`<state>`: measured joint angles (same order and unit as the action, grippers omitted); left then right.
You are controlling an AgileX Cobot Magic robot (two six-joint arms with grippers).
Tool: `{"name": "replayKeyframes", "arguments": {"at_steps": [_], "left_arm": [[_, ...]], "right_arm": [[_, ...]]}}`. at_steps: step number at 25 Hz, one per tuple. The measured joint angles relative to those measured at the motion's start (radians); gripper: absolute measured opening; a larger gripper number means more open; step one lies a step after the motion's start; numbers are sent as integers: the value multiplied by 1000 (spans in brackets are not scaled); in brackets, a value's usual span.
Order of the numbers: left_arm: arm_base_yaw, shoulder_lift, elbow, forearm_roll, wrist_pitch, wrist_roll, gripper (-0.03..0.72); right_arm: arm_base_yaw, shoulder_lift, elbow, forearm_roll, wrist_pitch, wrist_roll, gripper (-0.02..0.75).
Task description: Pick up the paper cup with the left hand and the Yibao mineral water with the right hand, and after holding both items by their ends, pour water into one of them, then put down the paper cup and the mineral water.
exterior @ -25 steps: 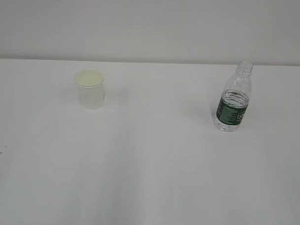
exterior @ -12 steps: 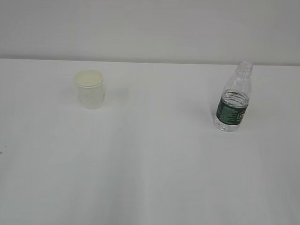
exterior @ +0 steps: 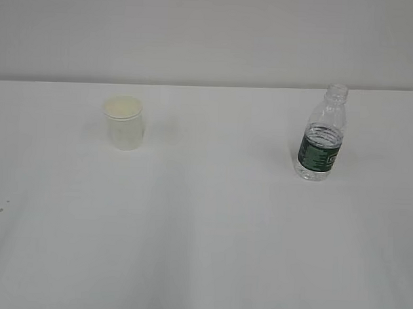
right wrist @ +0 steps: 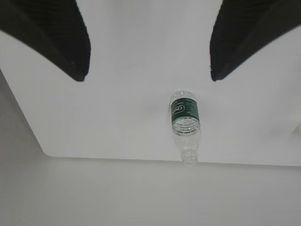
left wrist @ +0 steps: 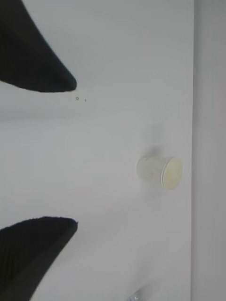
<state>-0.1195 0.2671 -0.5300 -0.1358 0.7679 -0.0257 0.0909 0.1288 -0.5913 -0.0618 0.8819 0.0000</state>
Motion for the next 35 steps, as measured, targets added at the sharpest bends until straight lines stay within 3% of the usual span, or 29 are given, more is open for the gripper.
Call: {"name": "replayKeyframes", "arguments": {"at_steps": [35], "left_arm": [[0,301,0,0,-298,0,593]], "right_arm": [[0,76,162,45,-257,-46,592]]}}
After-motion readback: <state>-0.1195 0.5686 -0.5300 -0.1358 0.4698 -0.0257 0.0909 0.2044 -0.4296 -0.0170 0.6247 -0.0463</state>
